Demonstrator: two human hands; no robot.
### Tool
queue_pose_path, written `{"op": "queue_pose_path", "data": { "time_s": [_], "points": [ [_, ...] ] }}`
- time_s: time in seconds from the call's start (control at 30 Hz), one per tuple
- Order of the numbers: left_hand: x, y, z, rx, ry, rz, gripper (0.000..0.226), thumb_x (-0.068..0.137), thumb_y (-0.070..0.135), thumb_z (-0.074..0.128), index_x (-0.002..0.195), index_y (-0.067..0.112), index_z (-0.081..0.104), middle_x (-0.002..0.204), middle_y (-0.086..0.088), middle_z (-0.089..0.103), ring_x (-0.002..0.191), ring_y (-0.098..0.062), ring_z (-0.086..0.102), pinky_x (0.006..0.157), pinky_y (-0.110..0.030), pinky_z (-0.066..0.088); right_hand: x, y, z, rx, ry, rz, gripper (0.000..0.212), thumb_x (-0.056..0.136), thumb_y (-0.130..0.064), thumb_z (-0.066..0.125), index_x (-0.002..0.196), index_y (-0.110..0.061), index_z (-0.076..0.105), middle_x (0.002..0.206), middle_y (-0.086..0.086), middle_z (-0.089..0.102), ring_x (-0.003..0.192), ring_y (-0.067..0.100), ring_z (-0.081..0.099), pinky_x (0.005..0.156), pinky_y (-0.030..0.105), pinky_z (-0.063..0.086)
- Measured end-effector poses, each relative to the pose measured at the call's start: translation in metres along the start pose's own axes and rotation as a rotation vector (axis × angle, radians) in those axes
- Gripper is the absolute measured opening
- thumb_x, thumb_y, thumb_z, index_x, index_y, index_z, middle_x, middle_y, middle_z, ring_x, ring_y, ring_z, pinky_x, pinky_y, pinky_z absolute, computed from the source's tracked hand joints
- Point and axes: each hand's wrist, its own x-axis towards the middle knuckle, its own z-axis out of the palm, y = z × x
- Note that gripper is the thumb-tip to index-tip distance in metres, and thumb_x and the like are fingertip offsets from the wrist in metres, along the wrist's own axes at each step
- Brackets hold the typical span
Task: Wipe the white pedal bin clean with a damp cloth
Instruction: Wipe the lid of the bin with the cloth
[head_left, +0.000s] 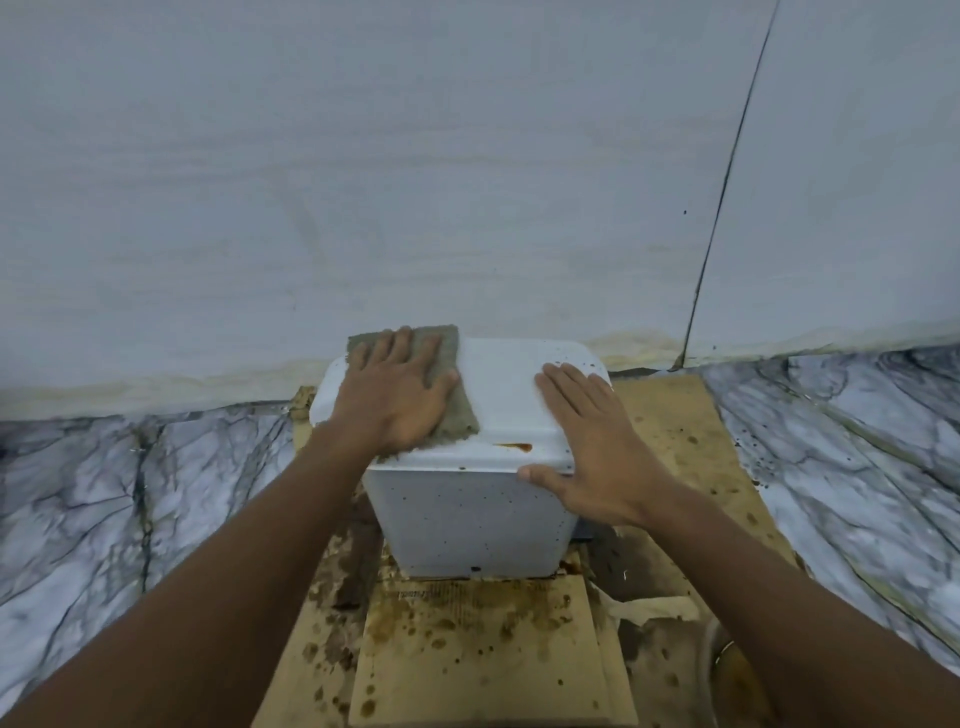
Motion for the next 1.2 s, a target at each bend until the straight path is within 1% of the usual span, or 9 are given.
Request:
{"op": "queue_pose_path", "data": {
  "time_s": [0.2, 0.3, 0.37, 0.53, 0.67, 0.8, 0.9, 1.03, 1.2],
  "points": [
    [0.003, 0.073, 0.009, 0.006, -0.037, 0.137, 0.065, 0.104, 0.056, 0.009, 0.161, 0.026, 0.0, 0.169, -0.005, -0.005, 0.155, -0.024, -0.009, 0.124, -0.049, -0.006, 0.001, 0.005, 0.003, 0.046, 0.006, 0.002, 0.108, 0.08, -0.082, 0.026, 0.162, -0.016, 0.003, 0.17, 0.001, -0.003, 0.156, 0.015, -0.011, 0.122, 0.03, -0.015],
    [-0.023, 0.06, 0.014, -0.009, 0.015, 0.202, 0.065, 0.104, 0.057, 0.008, 0.161, 0.029, -0.001, 0.169, -0.001, -0.007, 0.155, -0.018, -0.011, 0.125, -0.043, -0.008, 0.0, 0.006, 0.004, 0.06, 0.013, -0.014, 0.106, 0.079, -0.078, 0.031, 0.161, -0.015, 0.007, 0.169, 0.001, 0.002, 0.156, 0.015, -0.006, 0.128, 0.04, -0.003],
    [-0.036, 0.036, 0.016, -0.025, 0.033, 0.211, 0.065, 0.102, 0.062, 0.007, 0.16, 0.034, -0.002, 0.168, 0.004, -0.008, 0.154, -0.014, -0.012, 0.125, -0.041, -0.007, 0.0, 0.004, 0.004, 0.04, 0.013, -0.01, 0.108, 0.079, -0.08, 0.029, 0.161, -0.016, 0.004, 0.169, 0.0, -0.002, 0.155, 0.015, -0.009, 0.126, 0.035, -0.009],
    [-0.02, -0.025, 0.003, -0.019, 0.014, 0.03, 0.067, 0.1, 0.065, 0.007, 0.16, 0.035, 0.002, 0.169, 0.001, -0.003, 0.155, -0.018, -0.006, 0.126, -0.043, -0.003, 0.004, 0.0, 0.005, -0.016, 0.009, -0.002, 0.108, 0.079, -0.082, 0.021, 0.161, -0.017, -0.004, 0.169, 0.0, -0.01, 0.155, 0.015, -0.015, 0.12, 0.03, -0.017],
    [0.004, 0.01, 0.002, 0.026, 0.008, -0.081, 0.067, 0.103, 0.057, 0.012, 0.161, 0.025, 0.004, 0.169, -0.008, -0.001, 0.155, -0.028, -0.005, 0.124, -0.049, -0.005, 0.006, 0.004, 0.008, -0.006, 0.036, 0.009, 0.108, 0.08, -0.083, 0.024, 0.161, -0.016, -0.001, 0.17, 0.001, -0.006, 0.155, 0.016, -0.012, 0.12, 0.029, -0.016],
    [-0.013, 0.06, 0.011, 0.006, -0.001, 0.097, 0.066, 0.104, 0.055, 0.01, 0.161, 0.024, 0.001, 0.169, -0.006, -0.005, 0.155, -0.024, -0.01, 0.124, -0.047, -0.007, 0.004, 0.009, 0.011, 0.046, 0.057, -0.005, 0.104, 0.083, -0.079, 0.038, 0.161, -0.018, 0.006, 0.167, -0.005, 0.0, 0.153, 0.01, -0.008, 0.127, 0.038, -0.006],
    [-0.028, 0.042, 0.014, -0.034, 0.011, 0.175, 0.067, 0.102, 0.062, 0.009, 0.161, 0.029, 0.002, 0.169, 0.0, -0.005, 0.155, -0.018, -0.01, 0.125, -0.042, -0.008, 0.003, 0.009, 0.012, 0.053, 0.048, -0.013, 0.106, 0.078, -0.079, 0.036, 0.161, -0.018, 0.009, 0.168, -0.004, 0.003, 0.153, 0.009, -0.007, 0.127, 0.038, -0.003],
    [-0.026, -0.018, 0.003, -0.065, 0.06, 0.039, 0.067, 0.101, 0.064, 0.009, 0.16, 0.033, 0.005, 0.169, -0.003, -0.001, 0.155, -0.022, -0.003, 0.126, -0.047, 0.0, 0.005, 0.006, 0.011, 0.026, 0.026, 0.001, 0.11, 0.078, -0.086, 0.029, 0.162, -0.02, 0.003, 0.17, -0.004, -0.002, 0.156, 0.013, -0.009, 0.123, 0.032, -0.01],
    [-0.038, -0.051, 0.008, -0.446, 0.116, -0.258, 0.066, 0.102, 0.06, 0.024, 0.159, 0.03, 0.009, 0.16, -0.017, 0.026, 0.145, -0.039, 0.031, 0.118, -0.055, 0.028, 0.003, 0.007, 0.01, 0.038, 0.037, 0.01, 0.109, 0.078, -0.086, 0.028, 0.162, -0.02, 0.004, 0.169, -0.003, -0.001, 0.156, 0.014, -0.008, 0.124, 0.033, -0.009]
  ]
}}
